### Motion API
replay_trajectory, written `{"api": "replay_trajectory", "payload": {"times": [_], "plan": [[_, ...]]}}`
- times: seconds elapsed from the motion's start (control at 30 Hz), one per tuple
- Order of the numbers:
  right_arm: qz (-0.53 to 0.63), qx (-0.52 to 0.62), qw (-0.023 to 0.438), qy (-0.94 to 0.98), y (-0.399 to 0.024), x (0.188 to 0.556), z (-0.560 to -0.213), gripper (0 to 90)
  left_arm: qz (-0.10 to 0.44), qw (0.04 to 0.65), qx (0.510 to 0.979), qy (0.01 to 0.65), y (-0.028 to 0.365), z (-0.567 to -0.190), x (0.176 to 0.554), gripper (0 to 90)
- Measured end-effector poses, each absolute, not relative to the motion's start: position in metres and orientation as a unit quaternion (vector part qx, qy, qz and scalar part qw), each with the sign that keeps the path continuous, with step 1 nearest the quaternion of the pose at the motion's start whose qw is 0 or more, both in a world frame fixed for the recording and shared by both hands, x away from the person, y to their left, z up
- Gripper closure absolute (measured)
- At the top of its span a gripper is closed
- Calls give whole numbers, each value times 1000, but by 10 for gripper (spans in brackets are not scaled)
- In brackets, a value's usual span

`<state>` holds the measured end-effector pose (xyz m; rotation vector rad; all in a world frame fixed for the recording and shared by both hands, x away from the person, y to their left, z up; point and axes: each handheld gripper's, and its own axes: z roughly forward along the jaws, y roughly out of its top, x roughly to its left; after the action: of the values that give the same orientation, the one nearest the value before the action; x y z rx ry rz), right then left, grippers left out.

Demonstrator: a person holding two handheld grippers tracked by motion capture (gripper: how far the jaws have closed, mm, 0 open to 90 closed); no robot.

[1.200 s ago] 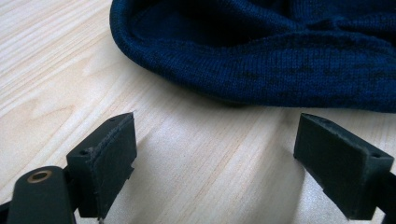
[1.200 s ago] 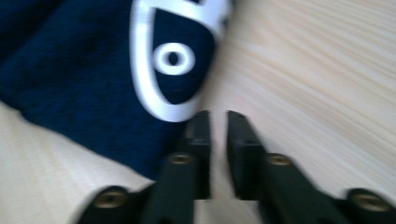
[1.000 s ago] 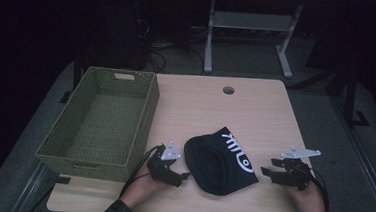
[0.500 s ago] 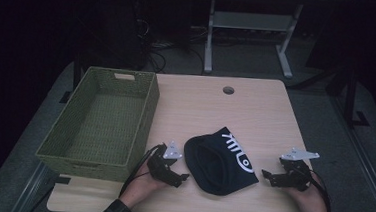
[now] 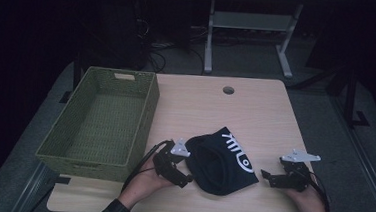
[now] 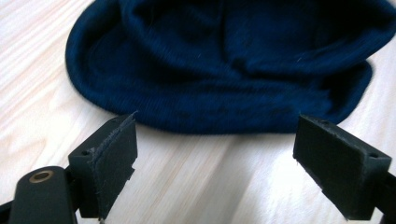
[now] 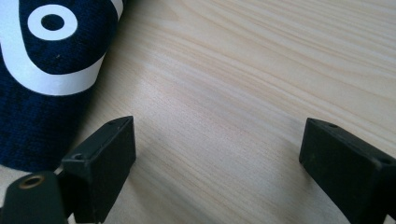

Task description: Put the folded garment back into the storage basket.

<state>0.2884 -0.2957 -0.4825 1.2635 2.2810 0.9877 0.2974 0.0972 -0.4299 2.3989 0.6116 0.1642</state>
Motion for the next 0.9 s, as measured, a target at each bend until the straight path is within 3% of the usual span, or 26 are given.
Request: {"api": "replay_trajectory", "payload": {"times": [0.4, 0.9], "plan": [[348, 448, 177, 804, -295, 288, -483, 103, 58, 318, 924, 204, 72, -406, 309, 131], [348, 447, 177, 805, -295, 288, -483, 103, 39, 268, 948, 170, 37, -416, 321, 135]]}}
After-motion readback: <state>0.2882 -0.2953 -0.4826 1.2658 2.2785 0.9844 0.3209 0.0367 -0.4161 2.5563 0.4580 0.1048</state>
